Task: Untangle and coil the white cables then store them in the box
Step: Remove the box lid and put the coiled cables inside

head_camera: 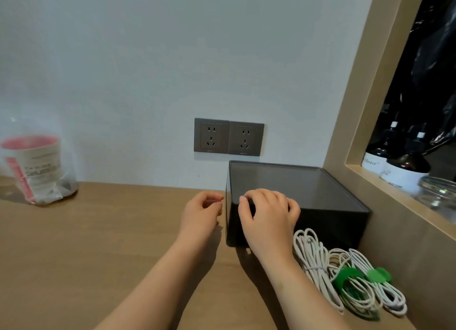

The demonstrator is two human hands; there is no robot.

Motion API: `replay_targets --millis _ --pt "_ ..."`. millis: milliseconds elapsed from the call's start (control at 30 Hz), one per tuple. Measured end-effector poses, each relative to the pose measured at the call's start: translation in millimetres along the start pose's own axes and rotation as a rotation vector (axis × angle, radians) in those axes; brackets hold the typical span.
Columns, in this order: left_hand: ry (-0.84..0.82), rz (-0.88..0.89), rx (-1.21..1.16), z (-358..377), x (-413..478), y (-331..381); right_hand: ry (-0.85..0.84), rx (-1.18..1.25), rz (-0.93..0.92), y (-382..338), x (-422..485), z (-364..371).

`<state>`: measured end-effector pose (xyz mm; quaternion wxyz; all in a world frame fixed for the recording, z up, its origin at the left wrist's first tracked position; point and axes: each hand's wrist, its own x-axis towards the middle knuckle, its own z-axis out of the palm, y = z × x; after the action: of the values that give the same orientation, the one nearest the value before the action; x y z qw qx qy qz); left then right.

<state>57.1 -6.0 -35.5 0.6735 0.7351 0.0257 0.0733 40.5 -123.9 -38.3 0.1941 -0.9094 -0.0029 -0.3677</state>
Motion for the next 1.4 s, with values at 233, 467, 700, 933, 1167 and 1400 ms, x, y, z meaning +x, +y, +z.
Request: replay_targets --millis 233,467,700,933,1167,1400 --pt "-0.211 -0.294 -0.326 7.3 20.2 -14.8 0.198 -0.026 -0.035 4.9 -2.0 18.2" --pt "-0.32 -0.448 -0.294 7.7 29.8 -12.8 0.22 -0.04 -0.037 6.0 -1.5 20.8" --pt "-0.305 -0.475 -0.387 7.1 30.0 -10.2 0.204 -0.057 -0.039 6.8 -0.7 21.4" --pt "-0.154 -0.472 -0.501 -7.5 27.5 -1.2 0.187 -0.07 -0.036 7.5 -0.7 22.8" --pt "-0.099 -0.531 -0.384 -46.2 36.5 1.6 0.213 -0.097 -0.043 7.5 -0.7 23.2" --pt "-0.01 -0.49 -0.336 -57.6 37.4 4.2 0.206 -0.098 -0.043 6.5 -1.0 22.1"
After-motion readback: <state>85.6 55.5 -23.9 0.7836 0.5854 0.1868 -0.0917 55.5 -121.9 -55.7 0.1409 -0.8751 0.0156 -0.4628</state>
